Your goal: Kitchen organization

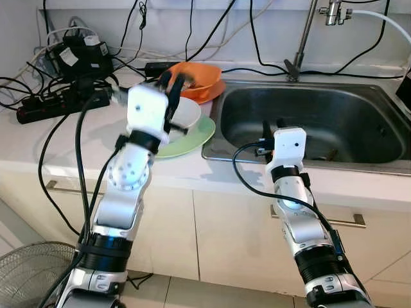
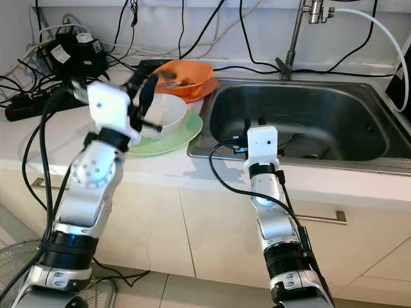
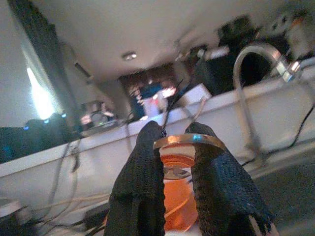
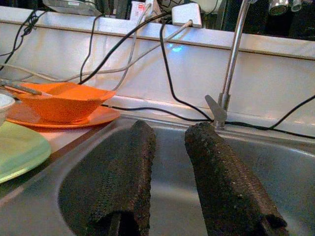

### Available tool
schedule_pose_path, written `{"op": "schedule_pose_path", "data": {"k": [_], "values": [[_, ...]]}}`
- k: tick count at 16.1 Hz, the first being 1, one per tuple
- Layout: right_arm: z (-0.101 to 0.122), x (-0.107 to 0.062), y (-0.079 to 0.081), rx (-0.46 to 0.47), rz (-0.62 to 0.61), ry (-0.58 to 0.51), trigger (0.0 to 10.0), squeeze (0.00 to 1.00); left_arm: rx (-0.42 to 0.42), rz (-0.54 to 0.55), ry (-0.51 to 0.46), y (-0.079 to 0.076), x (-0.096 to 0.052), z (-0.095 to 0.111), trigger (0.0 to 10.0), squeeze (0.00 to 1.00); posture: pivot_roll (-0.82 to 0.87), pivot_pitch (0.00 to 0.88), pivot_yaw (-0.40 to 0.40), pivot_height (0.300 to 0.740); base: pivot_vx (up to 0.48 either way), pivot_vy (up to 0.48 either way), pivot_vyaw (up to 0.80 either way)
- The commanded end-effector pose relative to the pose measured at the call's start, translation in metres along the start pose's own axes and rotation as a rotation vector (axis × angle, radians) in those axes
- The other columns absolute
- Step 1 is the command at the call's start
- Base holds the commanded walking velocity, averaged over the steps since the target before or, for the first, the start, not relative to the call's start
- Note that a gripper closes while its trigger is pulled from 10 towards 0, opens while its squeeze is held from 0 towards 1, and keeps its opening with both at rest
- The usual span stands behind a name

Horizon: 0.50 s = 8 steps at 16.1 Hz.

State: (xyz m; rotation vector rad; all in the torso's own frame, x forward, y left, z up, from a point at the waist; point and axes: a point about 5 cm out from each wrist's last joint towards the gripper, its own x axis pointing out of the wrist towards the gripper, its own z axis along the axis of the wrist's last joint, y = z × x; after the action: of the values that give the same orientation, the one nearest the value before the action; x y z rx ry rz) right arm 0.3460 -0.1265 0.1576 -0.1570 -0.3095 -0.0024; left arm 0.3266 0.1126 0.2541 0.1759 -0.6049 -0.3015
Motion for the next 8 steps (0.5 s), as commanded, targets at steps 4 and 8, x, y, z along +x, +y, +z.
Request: {"op": "schedule_pose_path", "data": {"k": [4, 8], "values": [[0.002, 0.001, 0.003, -0.021, 0.017, -0.018, 10.0, 1.0, -0.222, -0.095, -0.014, -0.024, 0.009, 0.009, 10.0, 0.0, 0.04, 0.0, 0.067, 0.74, 0.0, 0.0, 0.0], [0.003, 0.0, 0.009, -0.098, 0.057, -0.038, 10.0, 0.0, -0.325, -0.198, 0.044, -0.046, 0.004, 0.001, 10.0, 0.0, 0.03, 0.0, 0.074, 0.74, 0.0, 0.0, 0.0]]}}
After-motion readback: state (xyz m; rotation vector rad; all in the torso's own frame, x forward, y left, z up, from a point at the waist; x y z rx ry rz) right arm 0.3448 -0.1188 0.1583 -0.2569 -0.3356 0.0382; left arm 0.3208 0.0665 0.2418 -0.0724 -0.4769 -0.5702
